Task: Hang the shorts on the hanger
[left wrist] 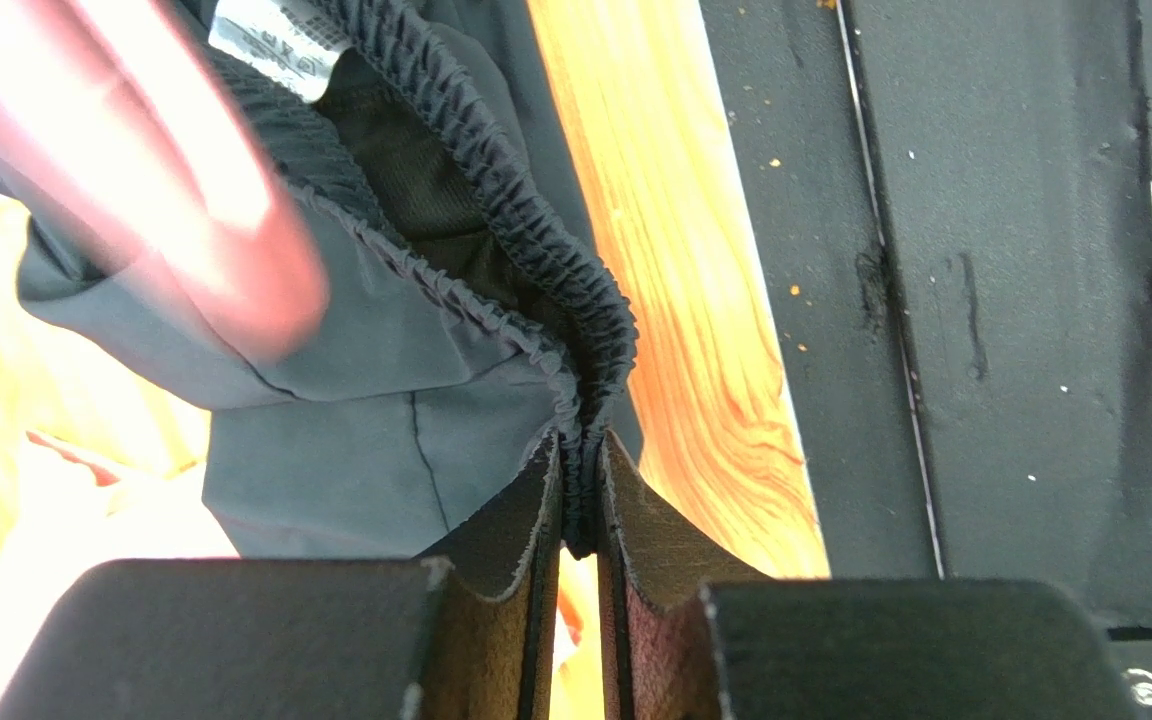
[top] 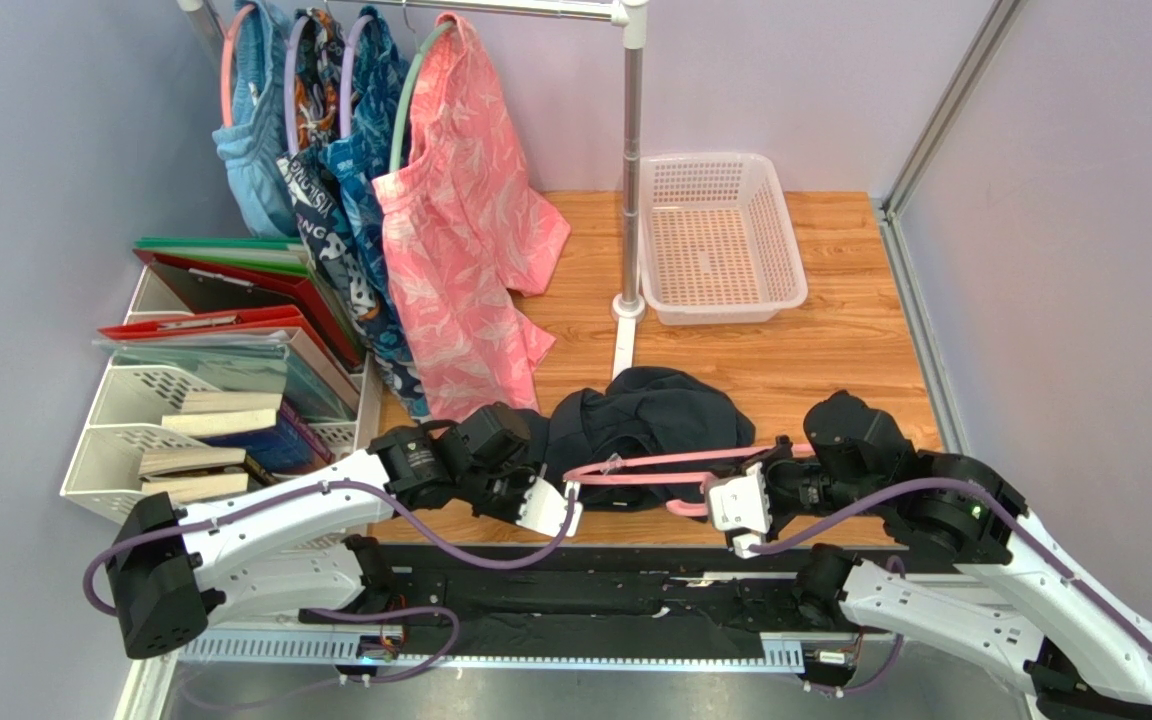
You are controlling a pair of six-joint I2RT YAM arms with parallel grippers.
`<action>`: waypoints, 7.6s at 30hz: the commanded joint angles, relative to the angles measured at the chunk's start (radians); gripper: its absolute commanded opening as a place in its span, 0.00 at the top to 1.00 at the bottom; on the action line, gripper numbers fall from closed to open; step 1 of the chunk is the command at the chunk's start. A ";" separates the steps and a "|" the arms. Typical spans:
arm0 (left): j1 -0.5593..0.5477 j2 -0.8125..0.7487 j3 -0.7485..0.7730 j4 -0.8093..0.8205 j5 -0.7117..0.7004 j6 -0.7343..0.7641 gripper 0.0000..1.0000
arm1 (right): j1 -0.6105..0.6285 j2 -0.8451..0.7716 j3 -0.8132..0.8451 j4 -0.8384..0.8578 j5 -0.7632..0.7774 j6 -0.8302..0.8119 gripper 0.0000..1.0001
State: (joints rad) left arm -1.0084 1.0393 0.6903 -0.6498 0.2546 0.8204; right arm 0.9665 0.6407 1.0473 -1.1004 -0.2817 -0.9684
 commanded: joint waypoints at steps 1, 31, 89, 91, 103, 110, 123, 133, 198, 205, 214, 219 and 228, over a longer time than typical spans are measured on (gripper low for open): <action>-0.006 -0.015 0.029 -0.031 0.020 -0.018 0.85 | 0.001 -0.039 -0.044 -0.007 0.032 -0.067 1.00; -0.004 0.209 0.558 -0.217 0.052 -0.233 0.99 | 0.003 0.033 -0.208 0.548 -0.072 0.263 1.00; 0.177 0.057 0.279 -0.100 0.159 -0.087 0.64 | -0.087 0.096 -0.371 0.830 -0.197 0.361 1.00; 0.177 0.053 0.276 -0.116 0.172 -0.073 0.55 | -0.088 0.093 -0.372 0.838 -0.198 0.364 1.00; 0.174 0.120 0.327 -0.091 0.212 -0.151 0.68 | -0.086 0.093 -0.360 0.898 -0.235 0.413 1.00; 0.284 0.162 0.400 -0.109 0.270 -0.309 1.00 | -0.089 0.060 -0.259 0.723 0.008 0.483 0.30; 0.424 0.323 0.489 -0.094 0.340 -0.507 1.00 | -0.092 -0.044 -0.268 0.209 -0.016 0.312 0.39; 0.485 0.389 0.549 -0.100 0.382 -0.589 1.00 | 0.092 0.103 -0.549 0.684 0.353 0.333 0.24; 0.347 0.238 0.509 -0.274 -0.008 -0.285 1.00 | -0.846 0.307 0.106 0.297 0.077 0.669 1.00; 0.341 0.249 0.661 -0.338 0.072 -0.362 1.00 | -0.744 0.304 0.183 0.107 0.084 0.711 0.89; 0.341 0.140 0.672 -0.353 0.164 -0.277 1.00 | -0.747 0.269 0.339 0.085 -0.304 0.479 0.21; 0.340 0.136 0.718 -0.393 0.245 -0.218 1.00 | -0.665 0.339 0.388 0.109 -0.430 0.393 0.21; 0.341 0.173 0.802 -0.435 0.328 -0.173 1.00 | -0.398 0.402 0.372 0.241 -0.401 0.375 0.26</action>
State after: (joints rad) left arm -0.6697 1.2095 1.4147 -1.1007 0.4759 0.6075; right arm 0.4839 1.0435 1.4204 -0.9855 -0.6640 -0.5888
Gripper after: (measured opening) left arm 0.049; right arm 0.769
